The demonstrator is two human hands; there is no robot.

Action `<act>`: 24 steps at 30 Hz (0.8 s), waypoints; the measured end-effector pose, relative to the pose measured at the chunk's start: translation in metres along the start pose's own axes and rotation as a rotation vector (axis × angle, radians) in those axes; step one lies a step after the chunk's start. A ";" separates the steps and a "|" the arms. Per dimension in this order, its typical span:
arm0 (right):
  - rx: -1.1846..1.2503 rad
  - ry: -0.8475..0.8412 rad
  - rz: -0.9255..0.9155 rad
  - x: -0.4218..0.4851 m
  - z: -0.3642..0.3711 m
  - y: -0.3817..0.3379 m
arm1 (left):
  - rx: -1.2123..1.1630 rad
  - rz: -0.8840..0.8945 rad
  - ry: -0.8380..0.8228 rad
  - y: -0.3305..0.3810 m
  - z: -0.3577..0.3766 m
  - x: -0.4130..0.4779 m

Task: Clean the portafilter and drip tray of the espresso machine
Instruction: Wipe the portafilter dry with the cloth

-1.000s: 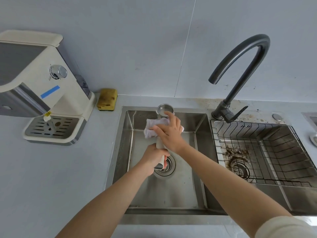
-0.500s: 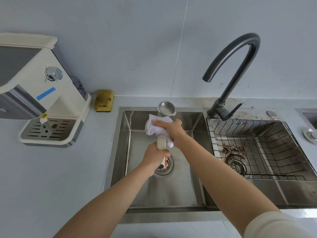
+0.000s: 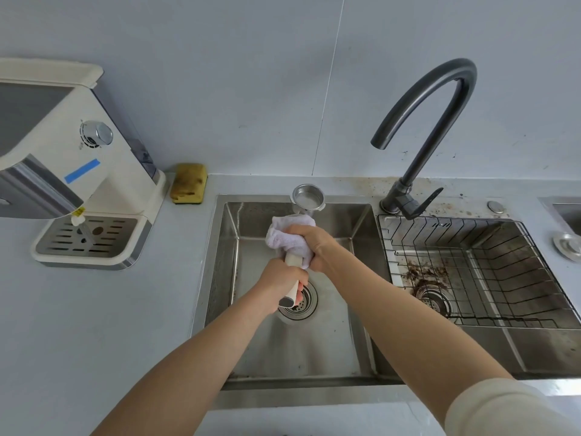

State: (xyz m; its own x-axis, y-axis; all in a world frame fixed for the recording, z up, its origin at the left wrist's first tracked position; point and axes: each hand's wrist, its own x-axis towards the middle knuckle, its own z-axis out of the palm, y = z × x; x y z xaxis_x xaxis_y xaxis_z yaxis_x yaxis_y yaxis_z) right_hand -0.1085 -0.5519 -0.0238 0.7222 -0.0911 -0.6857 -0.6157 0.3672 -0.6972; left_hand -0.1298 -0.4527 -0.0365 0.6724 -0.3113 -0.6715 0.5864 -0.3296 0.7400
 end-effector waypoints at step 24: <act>-0.023 -0.068 0.034 -0.002 -0.003 -0.018 | 0.485 0.502 -0.094 -0.005 -0.044 0.006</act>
State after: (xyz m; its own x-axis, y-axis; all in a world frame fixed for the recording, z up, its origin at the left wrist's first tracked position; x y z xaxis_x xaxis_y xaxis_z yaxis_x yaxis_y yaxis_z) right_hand -0.0998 -0.5608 -0.0108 0.7202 -0.0159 -0.6936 -0.6464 0.3479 -0.6791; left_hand -0.1087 -0.4135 -0.0427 0.7543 -0.5986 -0.2698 -0.0670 -0.4789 0.8753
